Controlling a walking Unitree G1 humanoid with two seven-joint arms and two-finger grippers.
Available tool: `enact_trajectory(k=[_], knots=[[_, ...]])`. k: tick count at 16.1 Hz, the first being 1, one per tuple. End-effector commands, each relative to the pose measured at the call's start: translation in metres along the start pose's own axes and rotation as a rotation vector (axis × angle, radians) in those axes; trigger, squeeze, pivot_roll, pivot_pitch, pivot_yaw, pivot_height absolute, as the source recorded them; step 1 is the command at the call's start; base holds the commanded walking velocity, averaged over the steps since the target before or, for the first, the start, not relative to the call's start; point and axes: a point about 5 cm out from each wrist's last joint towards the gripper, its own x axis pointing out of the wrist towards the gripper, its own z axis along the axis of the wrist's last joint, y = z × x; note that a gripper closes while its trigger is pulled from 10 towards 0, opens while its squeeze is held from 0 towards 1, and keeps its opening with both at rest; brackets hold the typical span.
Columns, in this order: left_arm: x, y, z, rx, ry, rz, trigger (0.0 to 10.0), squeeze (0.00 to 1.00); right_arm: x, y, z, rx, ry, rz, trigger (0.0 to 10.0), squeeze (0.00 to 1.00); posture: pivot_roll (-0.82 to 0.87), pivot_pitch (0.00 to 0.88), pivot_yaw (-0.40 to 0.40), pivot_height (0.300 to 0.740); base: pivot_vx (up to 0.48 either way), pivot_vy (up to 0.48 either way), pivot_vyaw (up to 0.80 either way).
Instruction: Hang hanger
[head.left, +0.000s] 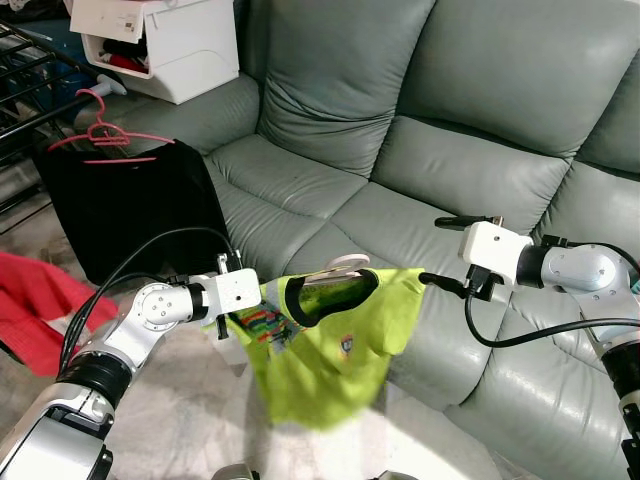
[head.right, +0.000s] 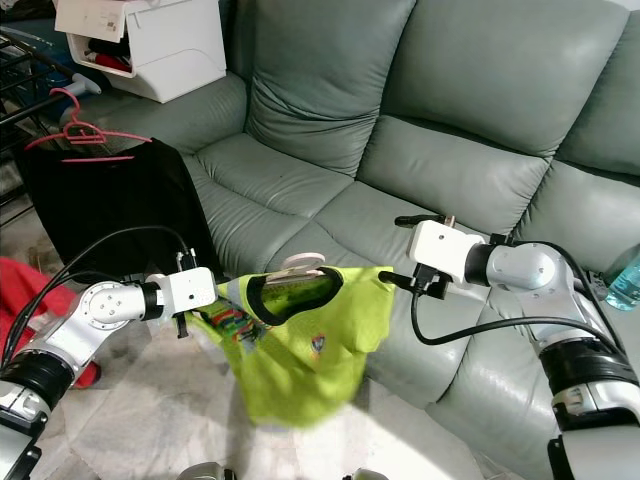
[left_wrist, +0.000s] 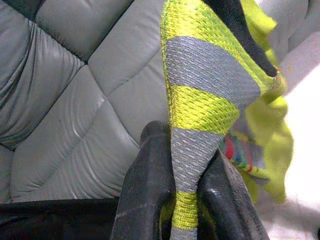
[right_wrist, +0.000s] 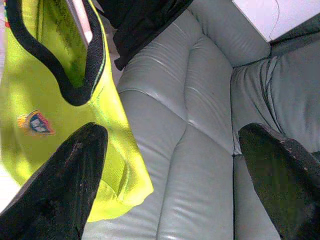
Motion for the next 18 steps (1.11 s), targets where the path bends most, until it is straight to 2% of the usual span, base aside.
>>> enact_trajectory(k=[1,4,5,6,9,11,13,15,17,18], knots=[[-0.001,0.006,0.006,0.026,-0.025,0.018,0.0,0.00,-0.003,-0.007,0.003,-0.008,-0.006,-0.019,10.0,0.84,-0.07,0.000,0.037,0.740,0.000,0.000,0.00],[0.000,0.005,0.007,0.035,-0.040,0.011,0.0,0.00,-0.004,-0.009,0.001,0.009,-0.007,-0.007,10.0,0.84,-0.07,0.000,0.037,0.740,0.000,0.000,0.00],[0.006,0.007,0.010,-0.026,-0.095,0.128,0.0,0.00,0.028,0.010,-0.004,0.065,-0.054,-0.048,10.0,0.00,-0.06,0.000,0.039,0.740,0.000,0.000,0.00],[0.009,0.007,0.011,-0.053,-0.115,0.170,0.0,0.00,0.040,0.021,-0.004,0.076,-0.076,-0.060,10.0,0.00,-0.06,0.000,0.039,0.740,0.000,0.000,0.00],[0.009,0.005,0.016,-0.001,-0.143,0.111,0.0,0.00,0.032,0.021,-0.010,0.153,-0.085,-0.036,10.0,0.00,-0.06,0.000,0.033,0.740,0.000,0.000,0.00],[0.008,0.006,0.021,0.018,-0.170,0.088,0.0,0.00,0.031,0.022,-0.010,0.120,-0.084,-0.017,10.0,0.00,-0.06,0.000,0.037,0.740,0.000,0.000,0.00],[0.008,0.004,0.025,0.080,-0.202,0.040,0.0,0.00,0.031,0.020,-0.012,0.067,-0.067,0.004,10.0,0.00,-0.05,0.000,0.045,0.740,0.000,0.000,0.00],[0.007,0.003,0.031,0.124,-0.229,0.011,0.0,0.00,0.029,0.020,-0.018,0.119,-0.035,0.044,10.0,0.00,-0.05,0.000,0.045,0.740,0.000,0.000,0.00],[0.009,0.006,0.040,0.135,-0.266,0.013,0.0,0.00,0.032,0.027,-0.025,0.151,0.000,0.084,10.0,0.00,-0.05,0.000,0.044,0.740,0.000,0.000,0.00],[0.010,0.005,0.042,0.139,-0.279,0.011,0.0,0.00,0.034,0.029,-0.026,0.150,0.012,0.085,0.0,0.00,-0.05,0.000,0.042,0.740,0.000,0.000,0.00]])
